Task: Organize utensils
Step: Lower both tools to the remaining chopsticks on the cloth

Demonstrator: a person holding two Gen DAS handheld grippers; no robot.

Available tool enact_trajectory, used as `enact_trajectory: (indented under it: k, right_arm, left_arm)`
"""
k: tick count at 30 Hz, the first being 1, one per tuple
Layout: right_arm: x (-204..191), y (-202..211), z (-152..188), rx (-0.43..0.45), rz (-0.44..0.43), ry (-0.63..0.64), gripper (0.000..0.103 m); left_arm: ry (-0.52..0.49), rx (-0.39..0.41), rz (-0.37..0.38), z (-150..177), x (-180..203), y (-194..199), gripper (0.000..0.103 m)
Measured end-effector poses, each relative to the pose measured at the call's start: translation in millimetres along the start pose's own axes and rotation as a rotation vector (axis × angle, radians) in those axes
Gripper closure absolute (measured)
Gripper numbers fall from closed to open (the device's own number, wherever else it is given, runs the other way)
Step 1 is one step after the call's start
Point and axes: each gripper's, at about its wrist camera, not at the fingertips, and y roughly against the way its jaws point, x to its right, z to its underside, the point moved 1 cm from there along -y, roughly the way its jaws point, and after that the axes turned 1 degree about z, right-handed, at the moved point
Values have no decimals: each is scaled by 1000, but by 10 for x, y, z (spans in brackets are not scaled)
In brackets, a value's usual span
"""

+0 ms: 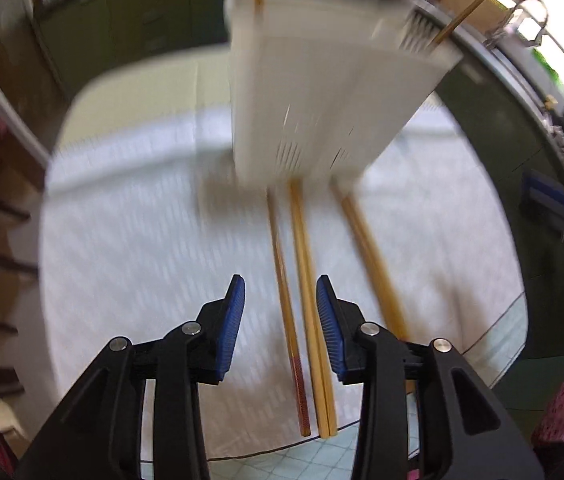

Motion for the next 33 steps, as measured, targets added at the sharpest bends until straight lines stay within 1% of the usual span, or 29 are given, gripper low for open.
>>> enact_trajectory:
  k: [1, 3, 7, 9, 12, 15, 21, 24, 27, 30, 33]
  right_arm:
    - [9, -161, 111, -49, -1, -5, 70]
    - [25, -324, 234, -90, -15, -14, 70]
    - [49, -441, 305, -103, -33, -36, 70]
    - [76, -434, 309, -102, -34, -40, 70]
    - [97, -395, 295, -100, -31, -36, 70]
    - [72, -413, 290, -109, -26, -28, 70]
    - [-31, -544, 266, -136, -37, -1, 70]
    - [-71, -562, 255, -137, -43, 5, 70]
    - [-101, -585, 238, -142, -38, 12, 70]
    - [-116, -631, 226, -153, -30, 18, 70]
    - [-134, -736, 214, -176, -17, 26, 70]
  left_arm:
    - [9, -18, 0, 35, -6, -93, 67]
    - [17, -32, -9, 49, -1, -205, 67]
    - [19, -31, -51, 37, 9, -333, 69]
    - [12, -44, -69, 19, 20, -387, 84]
    - [-2, -61, -90, 4, 47, -465, 91]
    - [-3, -63, -94, -30, 80, -498, 91]
    - [18, -60, -57, -37, 94, -451, 91]
    - [5, -57, -66, -63, 116, -439, 91]
    - [0, -67, -73, -76, 70, -509, 91]
    - [4, -81, -58, -84, 69, -583, 91]
    - [2, -71, -56, -88, 73, -600, 91]
